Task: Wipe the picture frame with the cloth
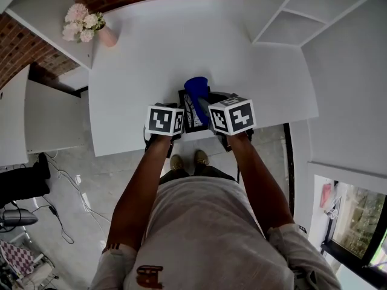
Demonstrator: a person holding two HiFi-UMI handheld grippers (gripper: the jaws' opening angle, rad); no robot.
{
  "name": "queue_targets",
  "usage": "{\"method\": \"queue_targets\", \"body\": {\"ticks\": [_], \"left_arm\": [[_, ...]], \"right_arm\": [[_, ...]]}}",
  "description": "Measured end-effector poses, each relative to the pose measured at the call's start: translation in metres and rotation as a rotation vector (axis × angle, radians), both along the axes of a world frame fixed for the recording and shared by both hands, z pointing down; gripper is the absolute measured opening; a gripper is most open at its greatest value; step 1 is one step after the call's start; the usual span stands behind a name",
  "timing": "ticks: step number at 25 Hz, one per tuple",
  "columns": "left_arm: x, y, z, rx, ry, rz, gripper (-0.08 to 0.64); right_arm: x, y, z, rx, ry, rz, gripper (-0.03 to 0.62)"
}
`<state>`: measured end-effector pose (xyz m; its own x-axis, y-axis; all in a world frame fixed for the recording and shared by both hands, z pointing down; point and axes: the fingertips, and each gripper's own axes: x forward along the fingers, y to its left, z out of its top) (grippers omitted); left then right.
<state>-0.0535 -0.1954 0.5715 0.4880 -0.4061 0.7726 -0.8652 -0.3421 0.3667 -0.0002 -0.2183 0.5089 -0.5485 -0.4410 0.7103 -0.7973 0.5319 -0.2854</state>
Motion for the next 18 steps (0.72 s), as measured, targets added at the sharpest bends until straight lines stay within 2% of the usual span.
{"method": "queue_targets", "body": {"ticks": [3, 11, 18], "left_arm": [[0.0, 0.0, -0.001, -0.003, 0.012, -0.004, 0.087], [0.0, 0.002, -0.001, 0.001, 0.019, 0.001, 0.087], [0.0, 0.001, -0.001, 0.003, 0.022, 0.008, 0.087]], "right_arm": [[-0.014, 0.007, 0.001, -0.017, -0.021, -0.002, 0.072], [-0.033, 0.025, 0.026, -0.075, 0.006, -0.026, 0.072], [-0.028, 0.029, 0.041, -0.074, 0.085, -0.046, 0.072]]}}
